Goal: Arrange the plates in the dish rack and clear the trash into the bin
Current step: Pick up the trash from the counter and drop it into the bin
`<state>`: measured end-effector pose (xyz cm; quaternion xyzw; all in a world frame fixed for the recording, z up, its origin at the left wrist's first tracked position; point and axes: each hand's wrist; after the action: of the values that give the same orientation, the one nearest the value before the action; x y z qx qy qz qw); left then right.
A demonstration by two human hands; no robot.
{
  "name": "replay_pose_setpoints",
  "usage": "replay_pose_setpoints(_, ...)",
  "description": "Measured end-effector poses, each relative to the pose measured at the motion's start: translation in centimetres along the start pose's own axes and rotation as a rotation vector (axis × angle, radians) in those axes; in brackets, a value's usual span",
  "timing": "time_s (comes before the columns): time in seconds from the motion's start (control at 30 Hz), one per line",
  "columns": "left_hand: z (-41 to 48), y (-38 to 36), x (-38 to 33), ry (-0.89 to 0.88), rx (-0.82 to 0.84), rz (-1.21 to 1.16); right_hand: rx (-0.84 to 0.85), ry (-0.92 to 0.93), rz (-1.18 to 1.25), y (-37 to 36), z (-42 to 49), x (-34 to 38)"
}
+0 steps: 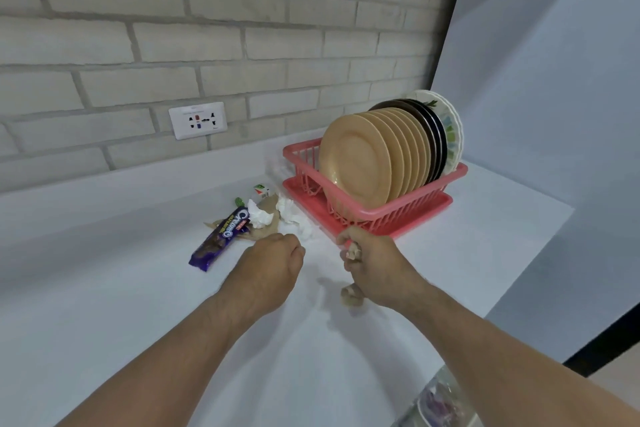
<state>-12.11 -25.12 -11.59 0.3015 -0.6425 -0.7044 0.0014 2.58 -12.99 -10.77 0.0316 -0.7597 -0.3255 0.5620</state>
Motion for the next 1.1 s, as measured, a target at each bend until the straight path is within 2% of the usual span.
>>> replay_pose_setpoints(0.23,1.5,-3.5,-7.9,0.026,-0.019,-0.052,-0.142,-0.037,0.044,6.6,-4.1,-3.9)
replay_pose_setpoints(0.4,2.9,-7.7,-15.9,0.013,-0.008,-0.146,-0.093,-0.121,0.232,13.1,-7.3,-10.1)
replay_pose_setpoints(0.6,4.9,-12.5,-23.7,0.045,0.233,-0.241,0.002,-0.205,0.301,19.5,-9.5,-17.1)
replay_pose_setpoints(0.7,6.1,-14.8,-26.3,0.019,0.362,-0.218,0.040,-0.243,0.209,21.6,-10.0,-19.1)
replay_pose_setpoints(0.83,7.7,-17.5,-28.5,-0.013,0.419,-0.247,0.066,-0.338,-0.025,23.6,-10.6,-21.3)
replay_pose_setpoints(0.93,9.2,-19.5,-29.5,-0.083,0.385,-0.224,0.007,-0.354,-0.157,24.4,-11.3,-24.0)
replay_pose_setpoints(1.1,11.2,-23.7,-30.9,-0.218,0.274,-0.234,-0.151,-0.285,-0.099,25.5,-12.8,-29.1)
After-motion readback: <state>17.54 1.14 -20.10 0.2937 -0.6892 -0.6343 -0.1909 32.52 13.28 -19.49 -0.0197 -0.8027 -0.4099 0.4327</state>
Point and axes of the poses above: each hand's wrist, its own z-axis towards the middle knuckle, its own y-axis out of the back of the hand, x = y × z, and after that the axes turned 13 degrees about x, right-handed
